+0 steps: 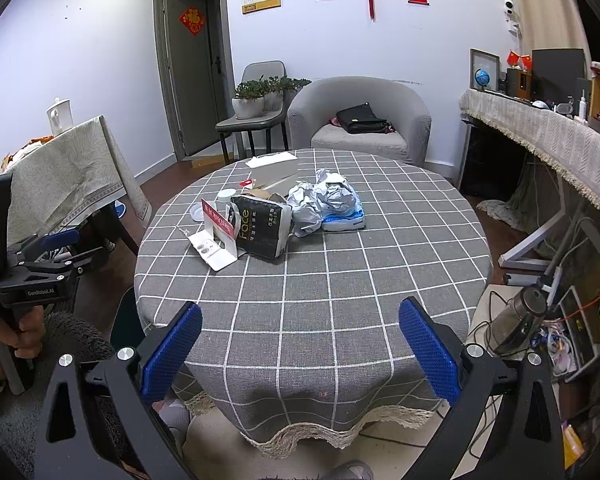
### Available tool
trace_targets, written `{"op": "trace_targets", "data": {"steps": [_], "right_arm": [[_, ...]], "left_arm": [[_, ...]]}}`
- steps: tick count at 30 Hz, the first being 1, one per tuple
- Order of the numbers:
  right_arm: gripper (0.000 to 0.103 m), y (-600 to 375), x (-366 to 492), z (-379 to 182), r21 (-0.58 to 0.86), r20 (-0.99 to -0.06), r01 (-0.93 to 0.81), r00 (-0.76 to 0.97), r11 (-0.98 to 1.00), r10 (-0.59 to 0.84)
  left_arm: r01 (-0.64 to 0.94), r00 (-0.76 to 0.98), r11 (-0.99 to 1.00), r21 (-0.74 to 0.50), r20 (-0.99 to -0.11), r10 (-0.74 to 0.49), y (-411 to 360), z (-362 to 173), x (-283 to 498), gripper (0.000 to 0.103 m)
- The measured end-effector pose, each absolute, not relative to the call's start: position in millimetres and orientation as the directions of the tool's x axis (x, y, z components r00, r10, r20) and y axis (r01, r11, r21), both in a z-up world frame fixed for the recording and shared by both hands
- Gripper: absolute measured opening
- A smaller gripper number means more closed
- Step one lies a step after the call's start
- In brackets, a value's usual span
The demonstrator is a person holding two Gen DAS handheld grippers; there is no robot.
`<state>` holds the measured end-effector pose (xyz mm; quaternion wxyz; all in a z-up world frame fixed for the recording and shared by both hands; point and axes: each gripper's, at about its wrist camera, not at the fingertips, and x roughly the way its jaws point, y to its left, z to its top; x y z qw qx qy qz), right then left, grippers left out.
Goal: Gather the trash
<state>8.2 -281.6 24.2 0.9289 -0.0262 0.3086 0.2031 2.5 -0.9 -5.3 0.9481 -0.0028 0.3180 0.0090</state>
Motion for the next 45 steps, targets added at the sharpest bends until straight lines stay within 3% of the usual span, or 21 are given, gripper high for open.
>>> {"op": "trace_targets", "data": {"steps": [45], "right_arm": [[0.100, -279.6, 8.8, 22.2, 0.069, -0.589, -0.394, 0.725, 0.916, 0.356]], "left_arm": [[-0.018, 0.795, 1.000, 0.004, -0.606, 0.017, -1.0, -5.7, 2.2, 0.100]]}}
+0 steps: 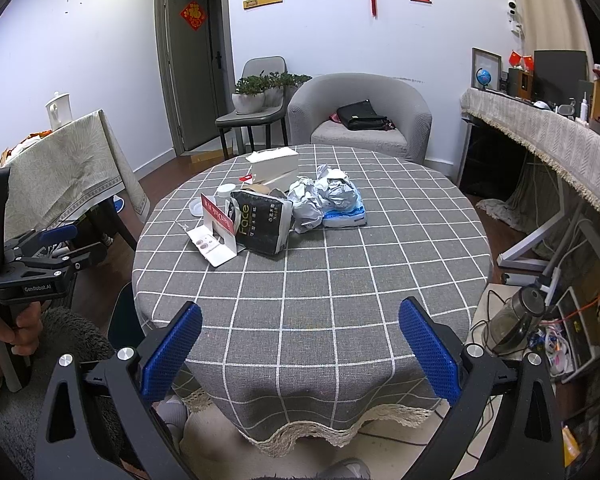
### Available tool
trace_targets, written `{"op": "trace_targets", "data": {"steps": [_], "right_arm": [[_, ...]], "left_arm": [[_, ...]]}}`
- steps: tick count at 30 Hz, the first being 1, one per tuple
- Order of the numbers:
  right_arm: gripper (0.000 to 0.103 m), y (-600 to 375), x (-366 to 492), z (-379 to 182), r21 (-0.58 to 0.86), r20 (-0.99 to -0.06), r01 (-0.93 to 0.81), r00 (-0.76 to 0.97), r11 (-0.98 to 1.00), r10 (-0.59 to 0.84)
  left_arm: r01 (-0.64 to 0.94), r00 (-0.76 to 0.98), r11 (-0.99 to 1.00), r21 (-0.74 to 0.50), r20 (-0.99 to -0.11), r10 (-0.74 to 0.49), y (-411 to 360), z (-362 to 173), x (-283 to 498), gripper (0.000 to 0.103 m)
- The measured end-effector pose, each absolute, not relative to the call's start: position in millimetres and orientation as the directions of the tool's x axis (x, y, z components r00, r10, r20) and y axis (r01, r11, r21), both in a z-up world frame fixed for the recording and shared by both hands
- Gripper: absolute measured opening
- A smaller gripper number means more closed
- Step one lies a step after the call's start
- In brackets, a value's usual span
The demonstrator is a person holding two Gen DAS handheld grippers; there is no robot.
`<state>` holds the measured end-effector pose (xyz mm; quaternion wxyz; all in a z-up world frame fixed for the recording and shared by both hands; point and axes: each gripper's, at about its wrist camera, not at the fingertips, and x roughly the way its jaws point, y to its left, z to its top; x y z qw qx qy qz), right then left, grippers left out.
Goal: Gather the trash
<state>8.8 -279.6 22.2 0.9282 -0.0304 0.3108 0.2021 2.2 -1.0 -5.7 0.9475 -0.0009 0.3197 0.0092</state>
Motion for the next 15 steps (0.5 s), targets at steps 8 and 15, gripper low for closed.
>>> {"op": "trace_targets", "data": {"steps": [8, 15], "right_arm": [[0.100, -279.0, 9.1, 21.9, 0.068, -0.590, -0.394, 0.725, 0.916, 0.356], [0.100, -279.7, 8.5, 22.9, 0.067, -0.591, -0.395, 0.724, 0.916, 0.355]], "left_arm": [[-0.018, 0.795, 1.000, 0.003, -0.606, 0.017, -1.0, -5.5, 2.5, 0.100], [-0.002, 0.805, 1.000, -0.001, -0.593, 0.002, 0.5, -3.1, 0.2, 0.099]]}}
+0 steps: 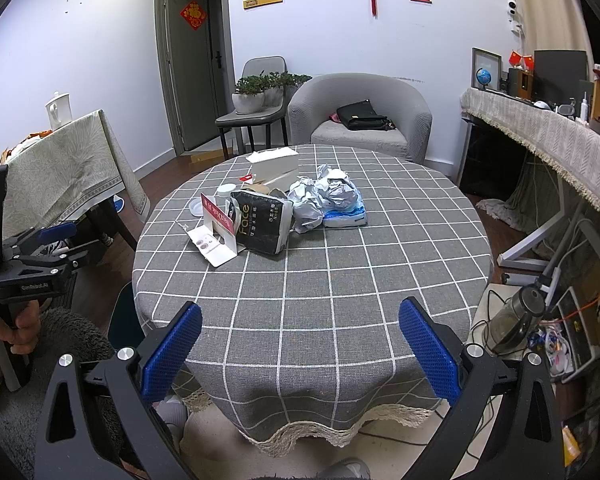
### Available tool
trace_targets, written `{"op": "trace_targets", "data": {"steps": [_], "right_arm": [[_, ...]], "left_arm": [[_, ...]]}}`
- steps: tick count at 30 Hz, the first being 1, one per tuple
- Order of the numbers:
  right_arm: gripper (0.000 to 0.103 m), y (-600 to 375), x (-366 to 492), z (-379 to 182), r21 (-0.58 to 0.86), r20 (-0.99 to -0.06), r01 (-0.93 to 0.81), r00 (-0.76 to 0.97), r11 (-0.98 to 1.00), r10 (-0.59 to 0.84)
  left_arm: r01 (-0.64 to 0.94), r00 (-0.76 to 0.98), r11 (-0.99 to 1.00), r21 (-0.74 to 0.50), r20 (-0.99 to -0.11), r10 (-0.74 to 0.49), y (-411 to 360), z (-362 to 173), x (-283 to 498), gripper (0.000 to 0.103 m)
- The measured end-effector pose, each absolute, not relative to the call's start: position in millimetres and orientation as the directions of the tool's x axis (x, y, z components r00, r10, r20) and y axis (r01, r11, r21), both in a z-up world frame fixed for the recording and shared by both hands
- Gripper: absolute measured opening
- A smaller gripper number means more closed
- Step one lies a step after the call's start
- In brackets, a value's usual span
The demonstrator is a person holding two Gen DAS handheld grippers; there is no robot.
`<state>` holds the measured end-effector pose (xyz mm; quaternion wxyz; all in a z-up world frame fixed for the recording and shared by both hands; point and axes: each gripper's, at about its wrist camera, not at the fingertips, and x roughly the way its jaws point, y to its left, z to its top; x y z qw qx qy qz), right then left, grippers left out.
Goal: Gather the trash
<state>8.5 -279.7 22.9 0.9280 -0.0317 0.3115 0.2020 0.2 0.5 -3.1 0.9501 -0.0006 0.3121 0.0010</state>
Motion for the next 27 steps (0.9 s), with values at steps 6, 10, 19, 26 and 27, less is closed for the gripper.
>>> {"op": "trace_targets", "data": {"steps": [6, 10, 19, 26, 27], "right_arm": [[0.100, -279.3, 8.7, 21.0, 0.068, -0.590, -0.393, 0.725, 0.917, 0.355], [0.100, -278.6, 11.2, 19.5, 0.073, -0.591, -0.391, 0.724, 0.918, 0.355], [0.100, -278.8, 20.1, 25.4, 0.119, -0.599, -0.404, 0.699, 0.907, 0.390], [0.100, -283.3, 34.2, 24.4, 0.163, -0.617, -0.394, 0.674, 0.904, 0.406], [0.100, -283.6, 36.2, 23.7, 0.167, -0.619, -0.394, 0.672, 0.904, 0.407]], "left_arm": [[0.051, 0.800, 0.998, -0.039, -0.596, -0.064, 2.0, 5.0, 2.7, 0.099], [0.094, 0.809, 0.995, -0.041, -0.580, -0.100, -2.1, 12.3, 6.1, 0.099], [0.243, 0.784, 0.970, -0.017, -0.585, -0.206, -32.4, 22.4, 35.8, 0.091], [0.326, 0.740, 0.945, -0.005, -0.621, -0.258, -55.1, 9.6, 69.4, 0.091], [0.337, 0.733, 0.942, -0.002, -0.628, -0.263, -57.9, 6.6, 73.8, 0.091]]}}
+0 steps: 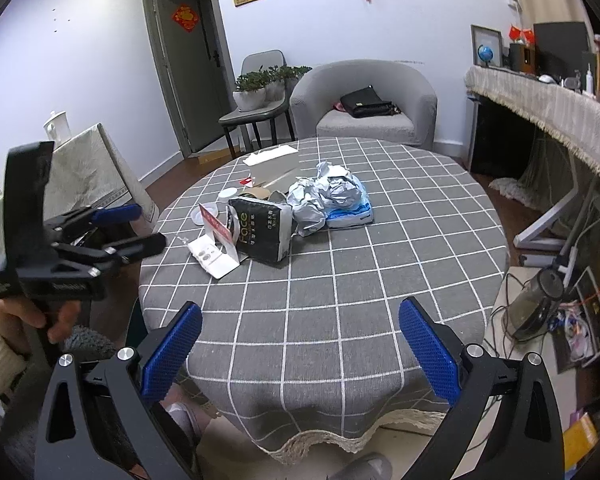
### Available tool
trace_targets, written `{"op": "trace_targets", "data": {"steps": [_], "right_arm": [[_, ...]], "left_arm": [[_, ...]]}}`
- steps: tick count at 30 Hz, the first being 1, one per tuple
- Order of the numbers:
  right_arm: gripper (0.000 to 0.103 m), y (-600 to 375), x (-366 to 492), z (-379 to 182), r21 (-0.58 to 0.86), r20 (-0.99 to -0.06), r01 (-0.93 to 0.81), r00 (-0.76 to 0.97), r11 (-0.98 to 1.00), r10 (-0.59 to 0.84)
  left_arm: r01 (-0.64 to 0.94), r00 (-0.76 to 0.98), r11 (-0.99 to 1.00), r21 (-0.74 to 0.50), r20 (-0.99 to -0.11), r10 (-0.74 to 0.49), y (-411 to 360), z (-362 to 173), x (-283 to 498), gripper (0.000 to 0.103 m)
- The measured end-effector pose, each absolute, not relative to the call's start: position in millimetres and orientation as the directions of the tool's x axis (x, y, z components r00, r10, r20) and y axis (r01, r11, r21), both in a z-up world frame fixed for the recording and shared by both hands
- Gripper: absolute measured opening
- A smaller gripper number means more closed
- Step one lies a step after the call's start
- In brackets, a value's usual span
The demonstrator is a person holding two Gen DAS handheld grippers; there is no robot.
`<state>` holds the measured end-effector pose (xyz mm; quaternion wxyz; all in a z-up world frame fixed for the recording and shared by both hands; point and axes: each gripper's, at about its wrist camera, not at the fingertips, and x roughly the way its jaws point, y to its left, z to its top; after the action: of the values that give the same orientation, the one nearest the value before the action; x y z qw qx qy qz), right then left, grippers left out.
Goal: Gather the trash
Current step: 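Grasp the red-and-white SanDisk card package with the left tool while the right tool reaches toward the black box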
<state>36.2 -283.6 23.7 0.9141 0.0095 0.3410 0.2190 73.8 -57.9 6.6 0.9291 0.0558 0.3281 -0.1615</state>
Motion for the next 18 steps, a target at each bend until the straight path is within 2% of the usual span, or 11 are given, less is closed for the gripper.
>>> {"op": "trace_targets", "data": {"steps": [18], "right_arm": [[0.100, -278.1, 66.4, 16.3, 0.202, -0.646, -0.388, 0.637, 0.899, 0.420]], "left_arm": [[0.408, 0.660, 0.913, -0.019, -0.684, -0.310, -73.8, -37.7, 121.4, 0.091]]}}
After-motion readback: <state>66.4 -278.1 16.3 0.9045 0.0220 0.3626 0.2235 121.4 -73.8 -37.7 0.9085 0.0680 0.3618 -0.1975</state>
